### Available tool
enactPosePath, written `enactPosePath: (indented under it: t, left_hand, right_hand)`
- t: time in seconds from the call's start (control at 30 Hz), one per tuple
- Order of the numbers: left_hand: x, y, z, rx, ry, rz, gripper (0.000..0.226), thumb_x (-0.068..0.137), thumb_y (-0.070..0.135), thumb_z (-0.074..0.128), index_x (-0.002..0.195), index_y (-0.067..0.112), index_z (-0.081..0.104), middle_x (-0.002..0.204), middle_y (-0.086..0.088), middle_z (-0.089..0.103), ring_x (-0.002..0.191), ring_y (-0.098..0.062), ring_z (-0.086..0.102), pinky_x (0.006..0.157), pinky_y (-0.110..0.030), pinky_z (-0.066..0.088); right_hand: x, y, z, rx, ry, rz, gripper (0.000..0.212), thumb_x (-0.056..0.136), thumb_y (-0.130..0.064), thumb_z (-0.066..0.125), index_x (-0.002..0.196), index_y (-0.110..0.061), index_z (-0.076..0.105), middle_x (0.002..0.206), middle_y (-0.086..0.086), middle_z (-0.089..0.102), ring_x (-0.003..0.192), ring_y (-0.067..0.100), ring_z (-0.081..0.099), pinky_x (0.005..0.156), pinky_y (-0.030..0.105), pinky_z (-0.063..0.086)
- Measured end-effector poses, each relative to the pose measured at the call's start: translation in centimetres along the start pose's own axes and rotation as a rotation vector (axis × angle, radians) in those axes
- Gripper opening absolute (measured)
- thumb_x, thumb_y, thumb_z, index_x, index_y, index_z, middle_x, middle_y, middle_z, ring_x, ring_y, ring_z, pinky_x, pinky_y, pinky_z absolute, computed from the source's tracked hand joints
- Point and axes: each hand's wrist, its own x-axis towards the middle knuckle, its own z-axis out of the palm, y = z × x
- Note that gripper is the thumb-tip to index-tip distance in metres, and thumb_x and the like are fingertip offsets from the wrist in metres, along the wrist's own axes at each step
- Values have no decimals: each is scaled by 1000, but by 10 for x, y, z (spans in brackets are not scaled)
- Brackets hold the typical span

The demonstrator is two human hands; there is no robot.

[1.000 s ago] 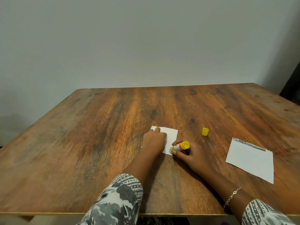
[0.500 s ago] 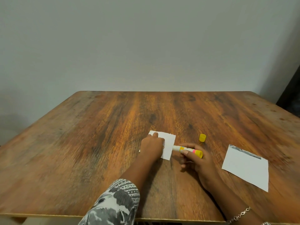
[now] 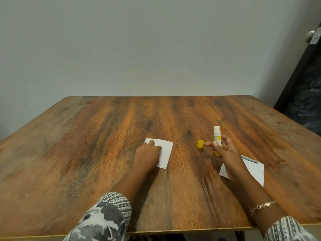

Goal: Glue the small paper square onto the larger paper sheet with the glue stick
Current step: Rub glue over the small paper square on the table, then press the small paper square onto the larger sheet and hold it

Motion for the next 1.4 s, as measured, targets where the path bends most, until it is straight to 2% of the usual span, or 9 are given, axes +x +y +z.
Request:
enactPosePath:
  t: [0.13,0.3,0.6,0.73,0.97,1.03,1.17,1.27,1.4]
  left_hand:
    - [1,-1,2,6,2,4,40,92,21,49,132,21,46,131,-6,49,108,-20,53,79,-28,49]
    - [2,-2,4,10,-7,5,42,92,21,49,133,22,44,131,-6,50,109,-20,52,80,-29,50]
    - [4,-4,5,20,2,8,41,92,22,48,133,22,45,131,-5,50,107,-19,53,79,-28,51]
    - [4,-5,5,22,5,9,41,92,23,48,132,23,45,129,-5,51,107,-19,53,75,-27,49]
    - [4,-4,5,28,-6,12,42,92,23,49,133,23,44,131,-5,50,107,-19,54,72,-25,47]
    - [4,-3,4,21,-5,8,40,91,22,50,131,22,46,129,-5,50,106,-19,54,73,-26,48]
    - [5,-4,3,17,-6,6,35,91,21,50,127,21,50,126,-5,52,105,-20,53,74,-28,48]
    - [4,-3,3,31,-6,-1,37,91,22,50,128,22,49,127,-5,51,106,-20,53,75,-28,48]
    - [3,-1,3,41,-7,-3,39,91,23,50,130,22,47,129,-5,50,107,-20,53,75,-28,48]
  right_hand:
    - [32,5,-12,-107,38,16,33,90,-4,50,120,-10,40,102,9,62,101,23,54,90,38,42]
    - [54,16,-16,-252,85,30,33,80,-3,64,84,-32,49,92,10,54,80,21,52,78,41,43]
    - [61,29,-20,-392,61,35,39,70,0,72,83,-31,52,102,17,63,99,39,59,90,55,48]
    - [62,26,-18,-444,43,41,39,70,0,73,97,-18,51,98,10,59,97,34,58,89,50,47]
    - [54,10,-35,-471,-53,105,39,70,16,65,90,-16,57,98,11,60,99,32,59,92,50,49]
    - [54,6,-47,-595,-47,88,36,71,17,62,82,-17,60,98,16,63,99,35,60,88,47,50]
    - [51,-7,-63,-918,-81,94,16,73,9,66,88,2,65,101,20,68,88,26,60,74,28,42]
    - [52,-11,-66,-959,-160,157,25,69,8,71,73,-12,56,104,18,69,91,26,63,77,31,47]
    - [55,-10,-64,-1056,-246,179,28,70,3,73,84,-14,56,114,15,66,93,24,60,68,27,43]
